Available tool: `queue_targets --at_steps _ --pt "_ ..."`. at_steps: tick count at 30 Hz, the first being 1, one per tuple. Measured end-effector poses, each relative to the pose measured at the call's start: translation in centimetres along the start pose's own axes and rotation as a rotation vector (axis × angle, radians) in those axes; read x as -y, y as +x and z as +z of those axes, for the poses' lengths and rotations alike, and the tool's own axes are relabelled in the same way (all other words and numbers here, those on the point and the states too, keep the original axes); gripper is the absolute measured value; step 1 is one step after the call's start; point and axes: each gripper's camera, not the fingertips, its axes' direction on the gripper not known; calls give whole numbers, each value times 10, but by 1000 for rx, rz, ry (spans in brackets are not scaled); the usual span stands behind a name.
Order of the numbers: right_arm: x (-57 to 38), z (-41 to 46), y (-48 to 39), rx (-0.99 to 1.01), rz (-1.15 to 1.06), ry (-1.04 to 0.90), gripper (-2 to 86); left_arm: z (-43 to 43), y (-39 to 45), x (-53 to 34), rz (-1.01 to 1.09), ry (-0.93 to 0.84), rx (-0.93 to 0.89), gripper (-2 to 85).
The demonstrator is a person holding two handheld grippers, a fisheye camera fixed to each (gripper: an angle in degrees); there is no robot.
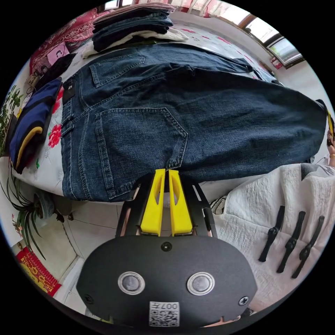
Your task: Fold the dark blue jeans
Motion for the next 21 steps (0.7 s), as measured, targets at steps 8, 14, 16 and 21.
queue_targets --at_steps 8,14,16,21 --pt "-57 113 120 -388 67 -459 76 -34 -16 -24 -114 143 -6 -2" --pt "-135 81 190 -499 290 -531 81 -34 -32 -17 -240 157 52 9" --pt "-151 82 201 -470 343 -517 83 -22 -31 -4 -238 122 61 19" --pt "-167 131 205 -405 362 -452 75 -1 -30 11 -248 64 82 20"
